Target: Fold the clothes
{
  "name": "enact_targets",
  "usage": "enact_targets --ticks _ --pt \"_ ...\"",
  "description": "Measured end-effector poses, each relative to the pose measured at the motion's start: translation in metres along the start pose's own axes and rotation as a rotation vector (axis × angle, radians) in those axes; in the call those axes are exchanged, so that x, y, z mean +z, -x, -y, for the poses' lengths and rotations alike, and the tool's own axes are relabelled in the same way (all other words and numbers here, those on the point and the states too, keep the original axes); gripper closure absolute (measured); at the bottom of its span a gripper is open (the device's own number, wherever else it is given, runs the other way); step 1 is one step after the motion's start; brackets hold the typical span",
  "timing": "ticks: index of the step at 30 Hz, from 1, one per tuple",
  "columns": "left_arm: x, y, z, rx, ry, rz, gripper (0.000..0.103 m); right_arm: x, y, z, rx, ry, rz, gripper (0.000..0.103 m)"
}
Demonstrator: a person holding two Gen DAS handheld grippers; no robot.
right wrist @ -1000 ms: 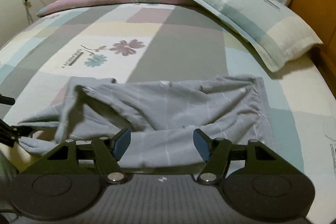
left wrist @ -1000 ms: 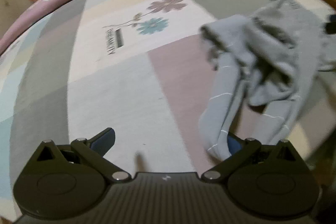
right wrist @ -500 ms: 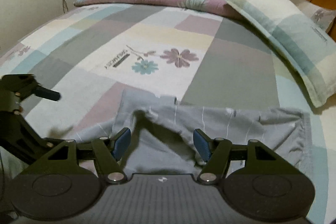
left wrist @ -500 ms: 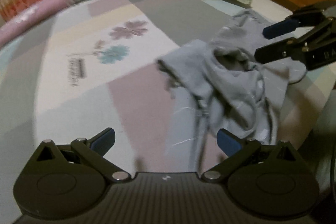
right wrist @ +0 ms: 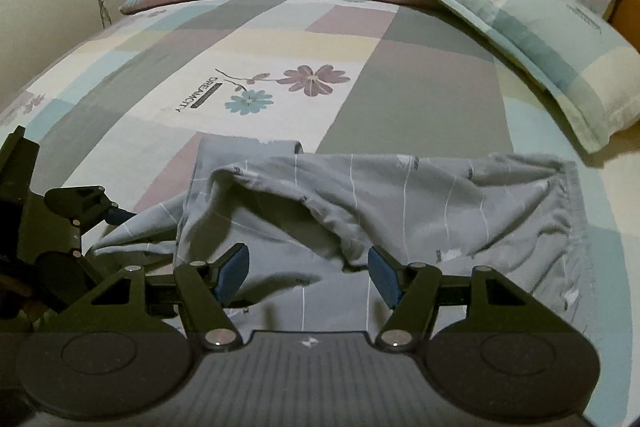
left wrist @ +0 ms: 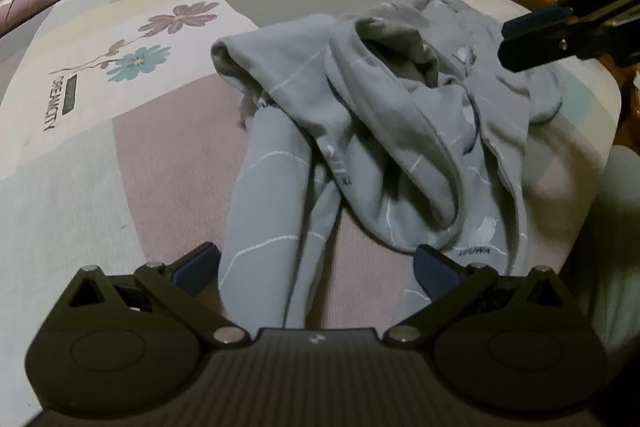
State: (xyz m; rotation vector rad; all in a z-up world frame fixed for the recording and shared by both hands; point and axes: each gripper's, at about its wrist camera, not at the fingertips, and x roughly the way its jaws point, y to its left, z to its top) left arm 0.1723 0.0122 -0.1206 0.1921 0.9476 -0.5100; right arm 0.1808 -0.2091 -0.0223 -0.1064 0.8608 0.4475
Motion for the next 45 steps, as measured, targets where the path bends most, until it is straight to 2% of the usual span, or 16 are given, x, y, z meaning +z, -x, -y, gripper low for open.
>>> enact_targets --ticks 3,5,7,12,16,19,23,31,32,33,34,39,45 --pt "0.009 0.001 -0.003 0.013 0.005 -0.066 0.001 -0.005 -0.001 0.002 0.011 -0.016 -0.003 0.033" --pt "0.014 0.009 -0.008 0.062 0.025 -0.078 0.001 -0.008 0.002 0.004 0.024 -0.021 0.007 0.033" --pt "0.02 0.025 -0.013 0.105 0.027 -0.03 0.001 -0.008 0.004 0.004 0.059 -0.029 0.017 0.033" --pt "0.031 0.055 -0.023 0.135 0.038 0.056 0.001 -0.001 -0.003 -0.003 0.178 -0.042 0.016 0.033" --pt "0.033 0.064 -0.026 0.21 -0.022 0.058 0.001 0.012 -0.017 -0.025 0.244 -0.019 0.004 0.033" --pt "0.033 0.065 -0.038 0.223 -0.023 0.039 0.001 0.029 -0.028 -0.047 0.256 0.038 0.01 0.033" --pt "0.028 0.071 -0.051 0.218 -0.025 0.039 0.001 0.055 -0.053 -0.072 0.22 0.113 -0.013 0.035" --pt "0.018 0.075 -0.066 0.194 -0.004 0.074 0.001 0.085 -0.11 -0.103 0.032 0.224 -0.108 0.058" --pt "0.017 0.075 -0.068 0.19 -0.007 0.076 0.001 0.085 -0.115 -0.104 0.001 0.241 -0.124 0.07" --pt "0.016 0.074 -0.069 0.186 -0.009 0.078 0.001 0.084 -0.119 -0.105 -0.03 0.258 -0.141 0.088" --pt "0.015 0.074 -0.07 0.182 -0.013 0.08 0.001 0.083 -0.123 -0.105 -0.062 0.275 -0.157 0.094" --pt "0.007 0.077 -0.08 0.169 -0.017 0.091 0.001 0.094 -0.113 -0.1 -0.071 0.277 -0.152 0.096" --pt "-0.002 0.084 -0.097 0.174 0.005 0.114 0.001 0.144 -0.115 -0.126 -0.057 0.34 -0.111 0.096"
